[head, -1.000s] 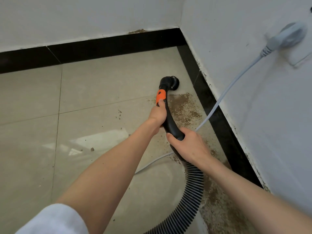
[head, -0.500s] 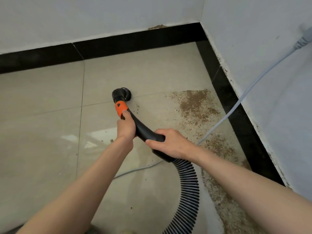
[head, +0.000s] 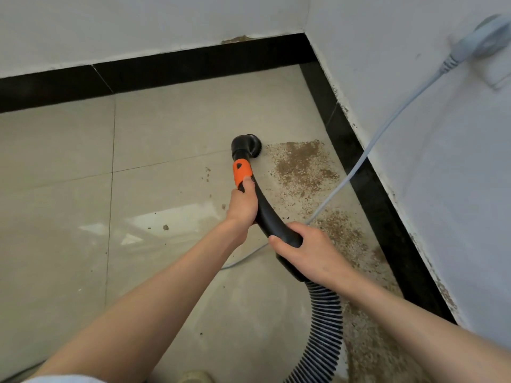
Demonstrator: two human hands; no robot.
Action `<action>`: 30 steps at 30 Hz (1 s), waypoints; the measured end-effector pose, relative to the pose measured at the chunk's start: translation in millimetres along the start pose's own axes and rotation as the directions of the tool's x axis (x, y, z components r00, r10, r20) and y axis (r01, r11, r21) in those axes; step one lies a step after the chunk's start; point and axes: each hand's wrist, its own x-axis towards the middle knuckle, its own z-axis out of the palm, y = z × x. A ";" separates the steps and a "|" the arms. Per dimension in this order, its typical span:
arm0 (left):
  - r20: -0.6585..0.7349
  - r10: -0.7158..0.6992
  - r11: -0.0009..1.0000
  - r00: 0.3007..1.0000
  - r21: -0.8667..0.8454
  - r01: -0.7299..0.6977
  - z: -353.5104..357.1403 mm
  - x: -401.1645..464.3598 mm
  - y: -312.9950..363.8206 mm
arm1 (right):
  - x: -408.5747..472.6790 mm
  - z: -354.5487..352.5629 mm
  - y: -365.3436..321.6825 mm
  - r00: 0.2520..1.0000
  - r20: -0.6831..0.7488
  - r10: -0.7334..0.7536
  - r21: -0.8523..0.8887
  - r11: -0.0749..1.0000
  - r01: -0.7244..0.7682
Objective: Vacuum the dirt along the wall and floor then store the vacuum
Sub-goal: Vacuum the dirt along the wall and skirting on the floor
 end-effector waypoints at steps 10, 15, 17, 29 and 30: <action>0.193 0.015 0.984 0.981 0.174 -0.049 67.4 -7.8 24.2 | -10.4 -23.6 25.0 0.969 -0.198 0.147 -0.006 0.988 -0.152; 0.232 -0.011 0.974 0.973 0.221 -0.042 92.3 -6.6 35.5 | -7.3 -37.0 31.2 0.950 -0.249 0.188 -0.001 0.981 -0.194; 0.242 -0.013 0.971 0.970 0.236 -0.045 97.1 -6.7 38.7 | -5.8 -39.0 31.9 0.947 -0.257 0.195 0.015 0.980 -0.198; -0.051 0.056 0.995 0.997 0.086 -0.052 24.9 -0.7 18.8 | 11.6 -16.3 6.5 1.000 -0.017 0.016 -0.029 0.999 -0.016; -0.099 0.038 0.999 0.994 0.042 -0.034 11.8 -3.5 12.3 | 13.0 -10.9 2.9 1.000 0.028 -0.007 -0.043 0.999 0.009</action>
